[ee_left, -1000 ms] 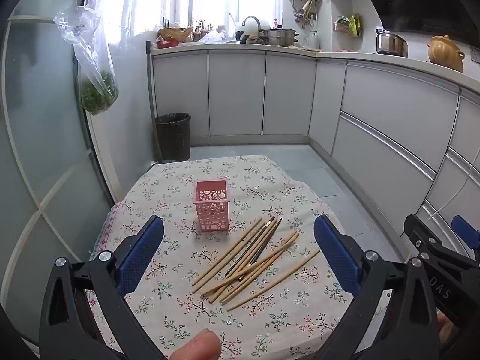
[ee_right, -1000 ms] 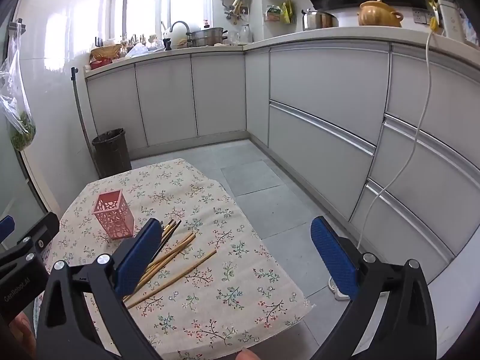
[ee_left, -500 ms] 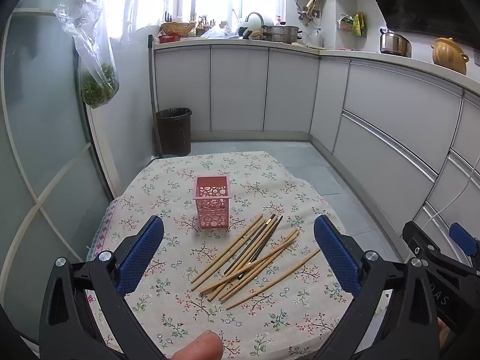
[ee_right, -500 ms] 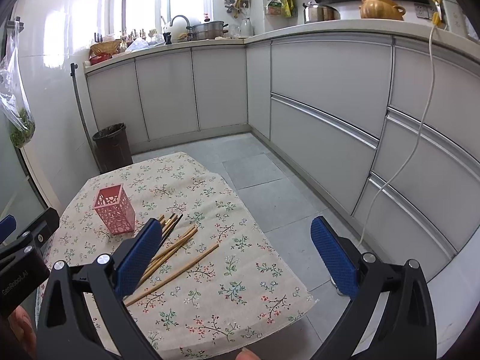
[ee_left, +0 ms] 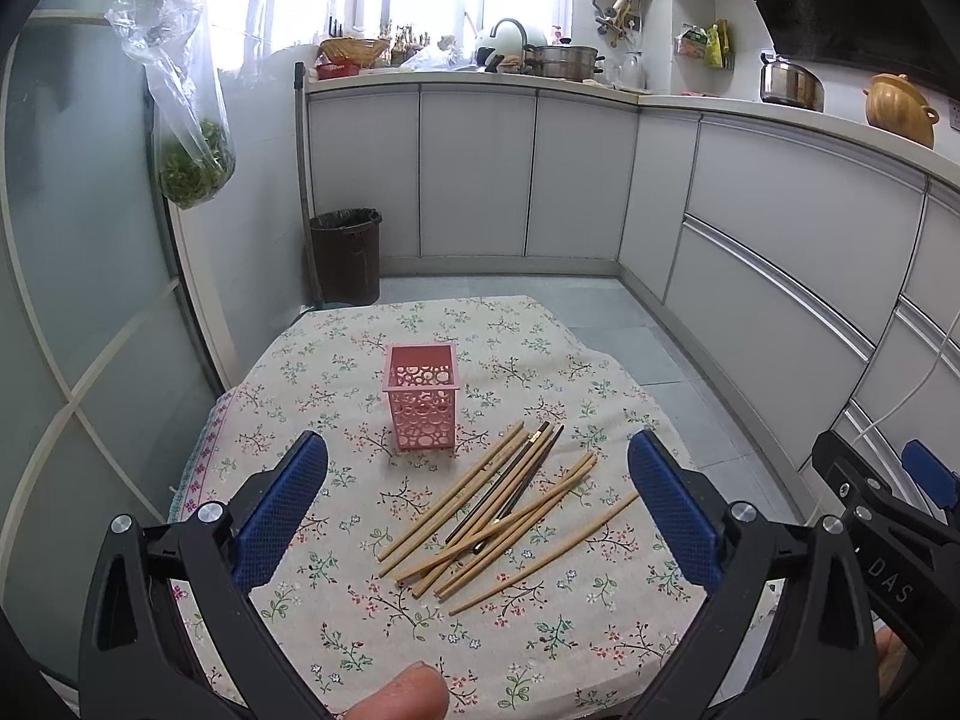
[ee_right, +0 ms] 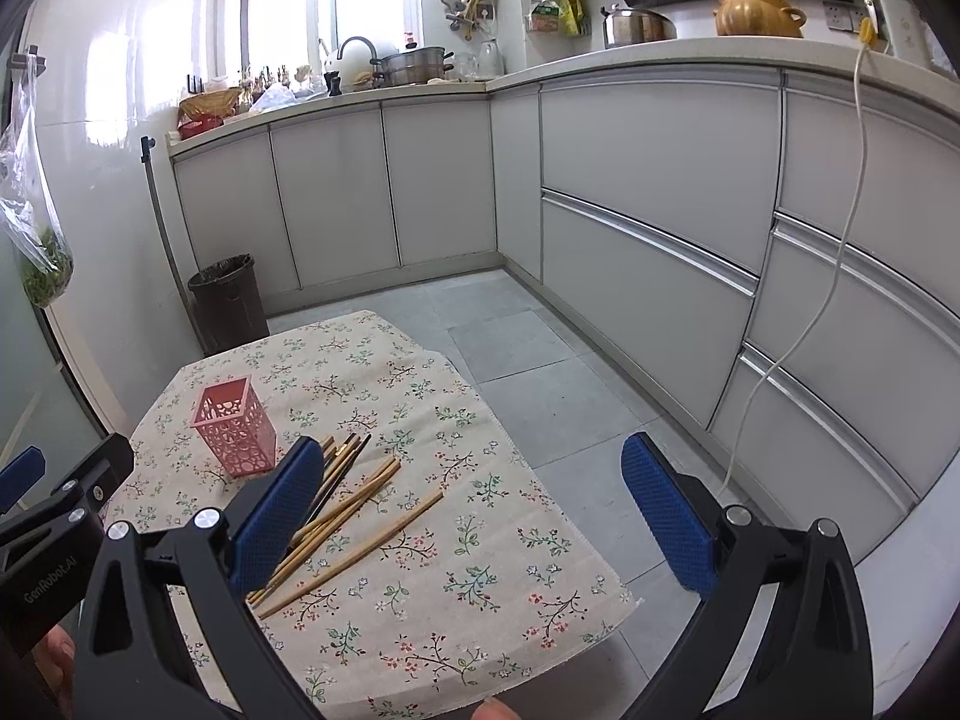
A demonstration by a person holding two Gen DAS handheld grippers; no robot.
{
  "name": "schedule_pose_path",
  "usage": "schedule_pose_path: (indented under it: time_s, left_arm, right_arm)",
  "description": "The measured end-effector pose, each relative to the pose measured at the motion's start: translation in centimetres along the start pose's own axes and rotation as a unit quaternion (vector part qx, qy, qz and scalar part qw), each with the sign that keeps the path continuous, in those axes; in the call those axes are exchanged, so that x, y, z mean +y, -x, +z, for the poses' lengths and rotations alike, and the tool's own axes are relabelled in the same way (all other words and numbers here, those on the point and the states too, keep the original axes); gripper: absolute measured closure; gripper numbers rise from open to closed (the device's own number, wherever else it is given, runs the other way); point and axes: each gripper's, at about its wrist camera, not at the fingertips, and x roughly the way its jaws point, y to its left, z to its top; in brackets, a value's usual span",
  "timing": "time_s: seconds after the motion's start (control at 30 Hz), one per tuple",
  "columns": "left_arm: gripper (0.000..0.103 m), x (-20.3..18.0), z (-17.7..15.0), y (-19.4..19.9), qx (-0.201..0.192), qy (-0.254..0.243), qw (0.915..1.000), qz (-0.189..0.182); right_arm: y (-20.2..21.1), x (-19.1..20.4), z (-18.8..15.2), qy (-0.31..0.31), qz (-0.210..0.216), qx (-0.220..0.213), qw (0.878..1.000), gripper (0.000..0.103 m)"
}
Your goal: Organize utensils
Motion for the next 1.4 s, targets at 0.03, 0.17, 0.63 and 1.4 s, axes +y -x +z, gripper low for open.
schedule_pose_path:
  time_s: [0.03,0.17,0.63,1.4]
  left_arm:
    - [0.007,0.03,0.03,0.02,0.0,0.0,1.0,0.0]
    - [0.007,0.06,0.02,-0.08,0.001,0.0,1.0,-0.001]
    - [0.007,0.15,-0.15,0.01,-0.001,0.001,1.0,0.0]
    - [0.007,0.19,-0.14,0.03,0.0,0.002,1.0,0.0]
  right_arm:
    - [0.02,-0.01,-0.12,0.0,0.0,-0.001,1.0,0.006]
    - [0.02,0.01,-0.17,-0.003,0.003,0.001,1.0,0.006]
    - [-0.05,0.03,-0.15,-0.002,0.004,0.005,1.0,0.006]
    - [-0.21,0.13,-0.12,-0.004,0.002,0.011,1.0,0.006]
